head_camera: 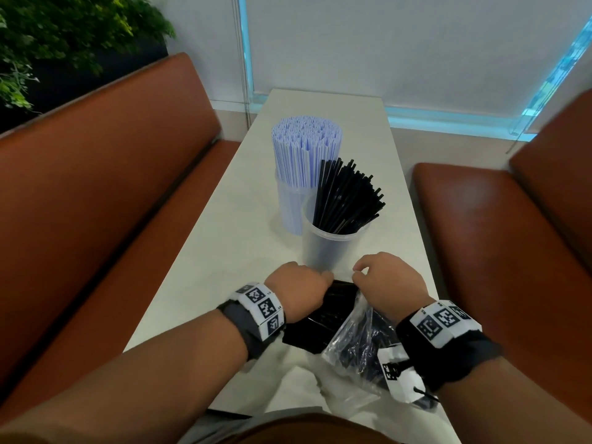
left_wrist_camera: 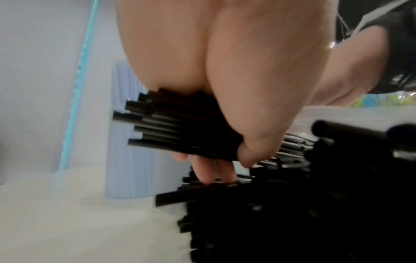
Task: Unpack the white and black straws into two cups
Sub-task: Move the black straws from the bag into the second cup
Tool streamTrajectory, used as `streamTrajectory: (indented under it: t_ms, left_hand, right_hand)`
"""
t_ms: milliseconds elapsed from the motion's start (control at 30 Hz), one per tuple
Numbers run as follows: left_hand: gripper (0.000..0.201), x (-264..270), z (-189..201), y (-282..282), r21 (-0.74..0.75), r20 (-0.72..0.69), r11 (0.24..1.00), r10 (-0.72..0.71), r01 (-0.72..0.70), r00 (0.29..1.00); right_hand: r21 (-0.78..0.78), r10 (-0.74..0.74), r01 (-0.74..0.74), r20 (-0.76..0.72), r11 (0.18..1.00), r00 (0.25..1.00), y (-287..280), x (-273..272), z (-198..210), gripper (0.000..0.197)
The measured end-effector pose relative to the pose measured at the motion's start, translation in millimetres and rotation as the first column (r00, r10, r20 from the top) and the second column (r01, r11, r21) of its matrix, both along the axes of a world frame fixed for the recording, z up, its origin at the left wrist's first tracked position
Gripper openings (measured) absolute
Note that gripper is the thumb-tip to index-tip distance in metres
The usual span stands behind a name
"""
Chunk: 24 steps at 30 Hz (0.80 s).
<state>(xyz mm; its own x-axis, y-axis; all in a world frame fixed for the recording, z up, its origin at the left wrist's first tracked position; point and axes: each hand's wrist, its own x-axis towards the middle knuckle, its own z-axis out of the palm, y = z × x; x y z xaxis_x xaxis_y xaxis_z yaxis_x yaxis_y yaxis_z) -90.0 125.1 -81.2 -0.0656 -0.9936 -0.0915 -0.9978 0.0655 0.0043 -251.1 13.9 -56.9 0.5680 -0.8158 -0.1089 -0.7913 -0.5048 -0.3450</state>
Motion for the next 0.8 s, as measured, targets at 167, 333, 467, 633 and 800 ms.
streamTrajectory:
  t_ms: [167,333,467,633,800]
  left_hand:
    - [0.030,56.0,-7.4,34.0,-0.042,-0.020,0.999,0.008,-0.008,1.000]
    - [0.020,98.7,-14.8,64.1,-0.023,-0.106,0.990,0.140,-0.143,0.984]
    - [0.014,99.0,-14.8,69.9,-0.089,-0.177,0.971,0.206,-0.224,0.962]
    - [0.014,52.8,1.0,47.5,-0.197,-0.276,0.965,0.115,-0.173,0.954]
    - [0.019,22.1,18.3,25.2,-0.272,-0.241,0.947,0.107,-0.173,0.965]
  right_hand:
    - [0.064,0.004,-0.007,0.054,0.998,0.999,-9.5,-4.6,-7.3,0.025]
    - [0.093,0.011,-0.014,0.034,0.996,0.999,-8.7,-6.7,-10.1,0.027]
    - [0.067,-0.081,0.059,0.392,0.996,0.916,1.0,-4.2,3.2,0.062]
    - [0.260,-0.153,-0.108,0.803,0.960,0.576,32.1,13.0,22.4,0.036]
    - [0.283,-0.245,-0.014,0.851,0.959,0.465,31.2,9.1,24.6,0.034]
